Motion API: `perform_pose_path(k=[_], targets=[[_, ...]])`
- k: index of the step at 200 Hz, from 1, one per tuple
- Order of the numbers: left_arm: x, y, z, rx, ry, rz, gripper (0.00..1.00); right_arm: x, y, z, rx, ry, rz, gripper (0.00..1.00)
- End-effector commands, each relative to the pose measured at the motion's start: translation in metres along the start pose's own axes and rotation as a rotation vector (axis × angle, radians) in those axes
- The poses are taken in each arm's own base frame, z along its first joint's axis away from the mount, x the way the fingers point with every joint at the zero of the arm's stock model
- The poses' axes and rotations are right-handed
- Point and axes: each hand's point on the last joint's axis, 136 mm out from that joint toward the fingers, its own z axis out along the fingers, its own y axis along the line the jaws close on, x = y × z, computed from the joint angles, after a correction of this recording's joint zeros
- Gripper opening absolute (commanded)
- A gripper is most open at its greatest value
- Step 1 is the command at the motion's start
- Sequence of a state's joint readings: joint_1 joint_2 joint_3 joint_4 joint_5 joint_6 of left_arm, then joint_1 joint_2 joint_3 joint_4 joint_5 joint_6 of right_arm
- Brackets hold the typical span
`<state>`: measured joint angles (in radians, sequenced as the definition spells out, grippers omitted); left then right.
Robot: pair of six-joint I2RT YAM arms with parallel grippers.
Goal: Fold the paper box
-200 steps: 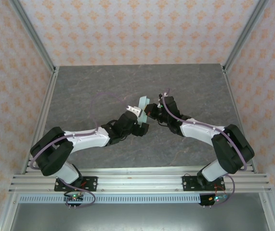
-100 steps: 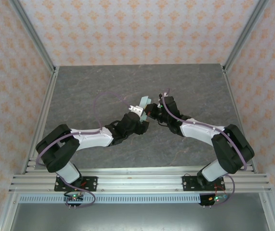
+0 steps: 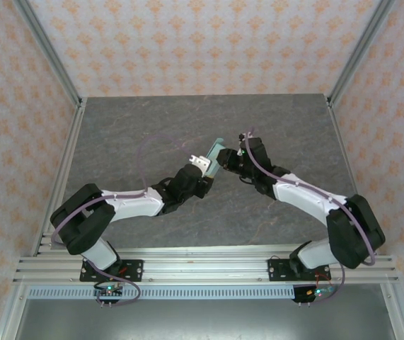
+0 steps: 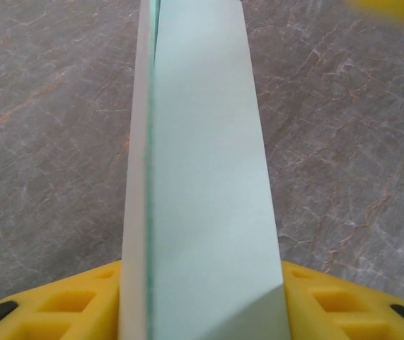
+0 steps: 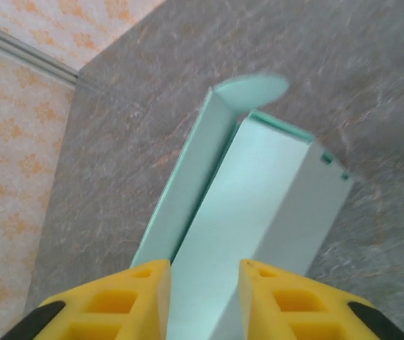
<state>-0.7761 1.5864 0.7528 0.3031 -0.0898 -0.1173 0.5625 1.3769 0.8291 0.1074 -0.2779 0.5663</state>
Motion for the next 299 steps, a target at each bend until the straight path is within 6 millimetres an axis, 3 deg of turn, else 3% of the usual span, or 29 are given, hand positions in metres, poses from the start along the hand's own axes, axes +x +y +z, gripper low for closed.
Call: perform_pose_path(k=[1, 25, 53, 99, 120, 165, 206, 250, 299], targets=[[-0.010, 0.009, -0.009, 0.033, -0.027, 0.044, 0.47, -0.032, 0.000, -0.025, 0.045, -0.068, -0.143, 0.38], [-0.019, 0.016, -0.015, 0.099, -0.043, 0.049, 0.46, -0.049, 0.001, -0.038, 0.055, -0.059, -0.333, 0.45], [-0.026, 0.015, -0.023, 0.258, -0.053, 0.083, 0.44, -0.060, -0.002, -0.037, 0.007, -0.004, -0.541, 0.47], [-0.028, 0.002, -0.029, 0.396, 0.025, 0.268, 0.36, -0.064, 0.004, -0.030, -0.086, 0.053, -0.812, 0.47], [-0.031, 0.004, -0.028, 0.425, 0.056, 0.313, 0.34, -0.055, -0.005, -0.021, -0.073, 0.136, -0.908, 0.46], [-0.034, 0.003, -0.032, 0.499, 0.048, 0.398, 0.32, -0.034, -0.020, -0.026, -0.084, 0.219, -0.990, 0.45], [-0.030, -0.002, -0.036, 0.554, 0.060, 0.433, 0.32, -0.030, -0.032, -0.021, -0.064, 0.253, -1.027, 0.44], [-0.033, -0.002, -0.037, 0.556, 0.063, 0.429, 0.32, -0.023, -0.042, -0.013, -0.059, 0.336, -0.985, 0.32], [-0.035, -0.001, -0.035, 0.547, 0.067, 0.417, 0.32, -0.030, -0.038, -0.012, -0.047, 0.308, -0.939, 0.12]])
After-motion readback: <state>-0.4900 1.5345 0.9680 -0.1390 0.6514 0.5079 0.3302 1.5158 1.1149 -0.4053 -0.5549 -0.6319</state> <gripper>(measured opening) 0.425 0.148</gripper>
